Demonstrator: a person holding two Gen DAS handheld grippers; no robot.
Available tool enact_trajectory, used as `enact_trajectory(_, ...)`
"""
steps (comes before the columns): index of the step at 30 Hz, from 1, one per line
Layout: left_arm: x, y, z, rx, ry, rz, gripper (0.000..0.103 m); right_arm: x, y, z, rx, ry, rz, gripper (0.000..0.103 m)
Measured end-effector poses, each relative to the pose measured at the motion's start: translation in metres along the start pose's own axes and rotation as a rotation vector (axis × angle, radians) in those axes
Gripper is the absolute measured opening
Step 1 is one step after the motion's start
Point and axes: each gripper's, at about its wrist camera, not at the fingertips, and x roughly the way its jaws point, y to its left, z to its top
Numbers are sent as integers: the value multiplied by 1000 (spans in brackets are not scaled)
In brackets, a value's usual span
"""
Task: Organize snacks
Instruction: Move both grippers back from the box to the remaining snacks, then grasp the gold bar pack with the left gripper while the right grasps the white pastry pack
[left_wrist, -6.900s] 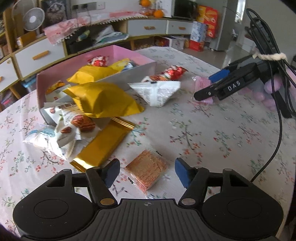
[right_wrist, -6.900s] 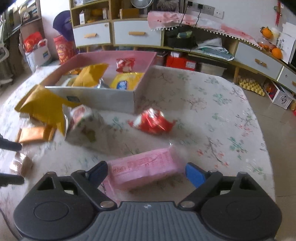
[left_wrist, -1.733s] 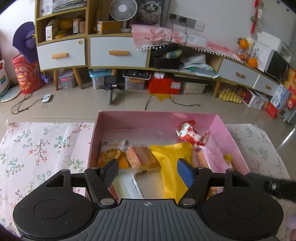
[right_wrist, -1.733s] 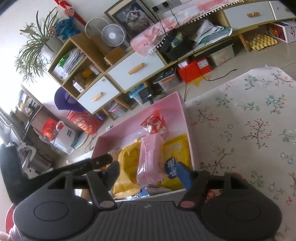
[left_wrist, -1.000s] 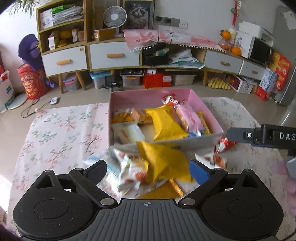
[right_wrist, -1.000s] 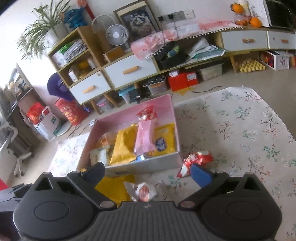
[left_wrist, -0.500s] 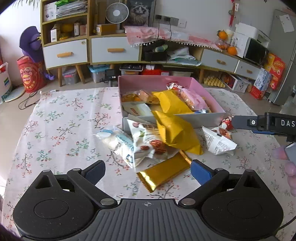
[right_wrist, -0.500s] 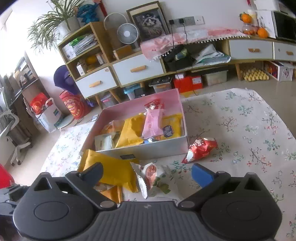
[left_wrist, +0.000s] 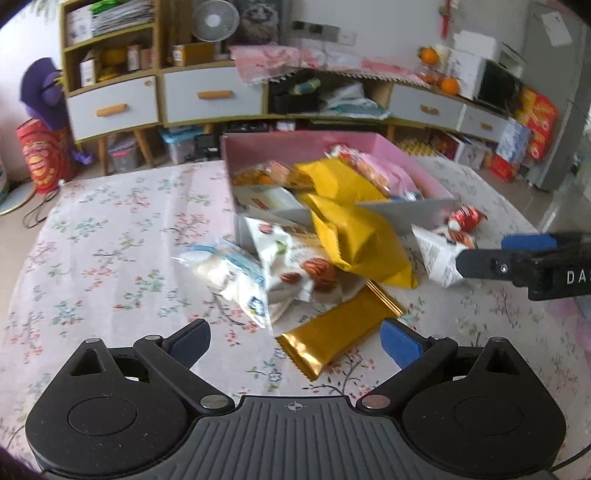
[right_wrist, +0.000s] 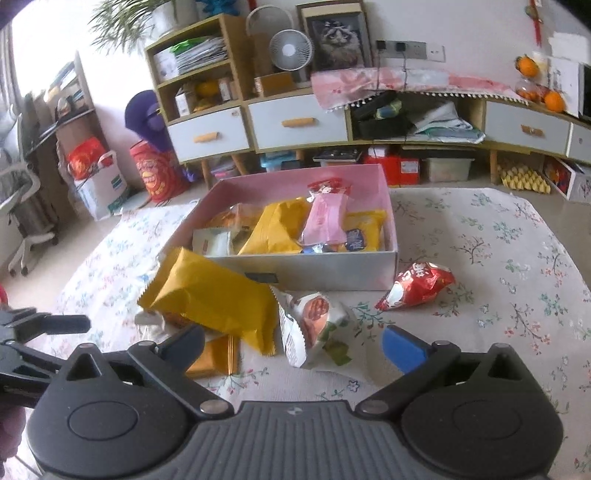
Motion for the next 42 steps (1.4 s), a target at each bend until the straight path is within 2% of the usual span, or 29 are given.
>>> enact_trajectory(4,8,-9,-3,77,-4,-38,99,3,0,-2,-21,12,2,90)
enact_trajectory(10,14,-20,-4,138,5,-112,97,10,-1,-3,-32,29,6,90)
enact_trajectory(15,20,-27,-5,190,13,-119,93,14,-2,-1,-32,19,-2,89)
enact_trajectory(17,24,-28,-5,199,19,-117,88,15,-2,0,-43,10,-11,88)
enact_trajectory(19,27,-28,-4,205,25,-115,84,17,-2,0,-47,6,-21,83)
enact_trajectory(22,30,-28,-3,204,37,-108,72,20,-5,1,-40,5,-33,75)
enact_trajectory(26,32,-25,-1,190,51,-104,48,24,-12,3,-14,19,-34,53)
enact_trajectory(27,32,-24,-1,186,54,-101,46,24,-13,3,-10,23,-34,45)
enact_trajectory(29,31,-22,-1,184,58,-104,43,24,-15,3,-1,30,-27,38)
enact_trajectory(33,27,-20,-1,169,71,-144,39,22,-16,4,12,53,-21,36)
enact_trajectory(42,21,-31,-6,219,118,-235,39,8,-23,4,49,157,-57,37)
